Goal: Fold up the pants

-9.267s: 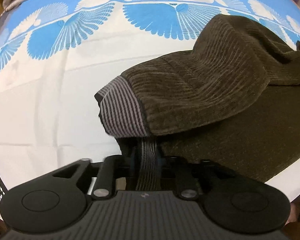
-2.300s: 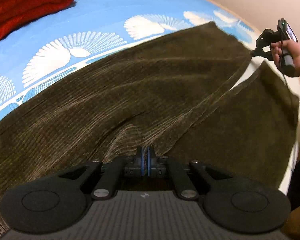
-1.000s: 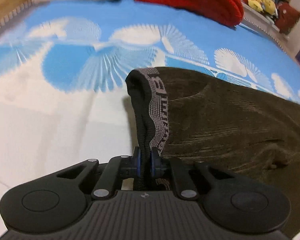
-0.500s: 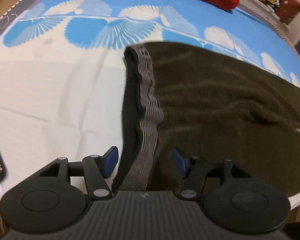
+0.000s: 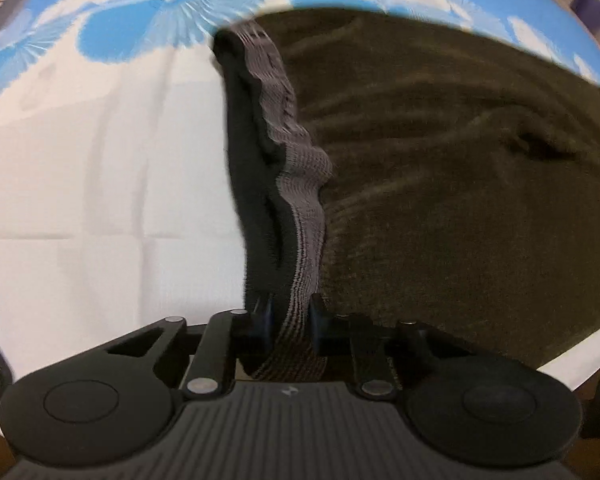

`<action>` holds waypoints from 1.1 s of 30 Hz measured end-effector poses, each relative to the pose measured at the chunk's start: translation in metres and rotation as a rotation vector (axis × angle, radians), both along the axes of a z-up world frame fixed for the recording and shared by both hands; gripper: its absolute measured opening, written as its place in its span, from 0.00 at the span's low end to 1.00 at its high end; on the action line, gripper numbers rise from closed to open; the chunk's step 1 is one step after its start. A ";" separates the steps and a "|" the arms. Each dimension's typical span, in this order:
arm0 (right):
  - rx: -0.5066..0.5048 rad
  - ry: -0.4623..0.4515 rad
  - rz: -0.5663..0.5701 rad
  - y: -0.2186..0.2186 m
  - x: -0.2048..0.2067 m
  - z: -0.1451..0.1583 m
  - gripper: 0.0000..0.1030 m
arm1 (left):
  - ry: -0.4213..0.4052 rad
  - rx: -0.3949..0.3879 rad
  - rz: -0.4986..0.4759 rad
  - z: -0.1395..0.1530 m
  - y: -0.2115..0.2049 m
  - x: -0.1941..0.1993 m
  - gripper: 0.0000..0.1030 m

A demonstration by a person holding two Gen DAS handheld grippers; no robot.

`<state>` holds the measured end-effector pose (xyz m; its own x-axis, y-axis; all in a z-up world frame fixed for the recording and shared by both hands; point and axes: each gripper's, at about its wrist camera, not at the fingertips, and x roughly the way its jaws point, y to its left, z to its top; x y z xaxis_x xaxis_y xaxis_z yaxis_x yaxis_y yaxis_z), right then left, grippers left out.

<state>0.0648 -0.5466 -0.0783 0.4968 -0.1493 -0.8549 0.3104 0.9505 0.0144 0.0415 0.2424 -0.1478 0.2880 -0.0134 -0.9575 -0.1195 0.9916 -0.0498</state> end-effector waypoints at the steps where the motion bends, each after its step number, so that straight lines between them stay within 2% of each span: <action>1: -0.003 0.006 0.002 0.000 -0.001 -0.001 0.46 | -0.019 -0.004 0.017 0.008 0.004 -0.004 0.16; 3: -0.009 0.015 0.004 -0.001 -0.003 -0.003 0.46 | -0.015 0.032 0.016 0.011 0.008 -0.012 0.17; 5: -0.016 0.029 0.008 -0.001 -0.004 -0.006 0.46 | 0.051 0.071 0.015 0.001 0.008 -0.015 0.18; 7: -0.025 0.051 0.014 0.000 -0.003 -0.009 0.46 | 0.088 0.114 0.000 -0.004 0.001 -0.014 0.27; 9: -0.028 0.070 0.023 0.002 -0.003 -0.013 0.46 | 0.045 0.150 -0.008 0.006 -0.004 -0.014 0.33; 11: -0.029 0.079 0.045 0.007 -0.002 -0.015 0.46 | -0.053 0.163 -0.007 0.025 -0.010 -0.015 0.38; 13: -0.034 0.080 0.076 0.012 -0.002 -0.015 0.46 | -0.135 0.073 -0.032 0.039 -0.015 -0.018 0.38; 14: -0.037 0.078 0.090 0.015 -0.002 -0.015 0.46 | -0.146 0.022 -0.059 0.040 -0.019 -0.018 0.38; 16: -0.042 0.073 0.115 0.019 -0.001 -0.014 0.46 | -0.116 -0.037 -0.145 0.032 -0.033 -0.018 0.38; 17: -0.043 0.070 0.121 0.021 -0.001 -0.013 0.46 | -0.080 -0.029 -0.192 0.022 -0.043 -0.018 0.38; 18: -0.042 0.063 0.126 0.022 -0.001 -0.012 0.46 | -0.026 0.004 -0.231 0.010 -0.051 -0.019 0.38; 20: -0.034 0.040 0.129 0.024 0.000 -0.007 0.46 | 0.111 0.124 -0.301 -0.021 -0.062 -0.022 0.38; 21: -0.028 0.026 0.129 0.025 -0.001 -0.005 0.46 | 0.095 0.135 -0.328 -0.020 -0.066 -0.023 0.38; 24: -0.009 -0.012 0.142 0.028 -0.002 0.002 0.46 | 0.052 0.098 -0.255 -0.005 -0.061 -0.018 0.41; 28: -0.023 -0.012 0.177 0.034 -0.002 0.003 0.46 | -0.024 0.063 -0.255 0.011 -0.062 -0.018 0.44; 31: -0.037 0.008 0.188 0.036 -0.002 0.000 0.46 | -0.005 0.092 -0.253 0.003 -0.060 -0.013 0.44; 33: -0.042 0.010 0.190 0.036 -0.002 -0.001 0.46 | 0.070 0.151 -0.231 -0.010 -0.055 -0.012 0.41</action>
<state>0.0625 -0.5106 -0.0790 0.5107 -0.0891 -0.8552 0.1248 0.9918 -0.0288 0.0296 0.1874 -0.1577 0.2272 0.0737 -0.9711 0.1126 0.9884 0.1014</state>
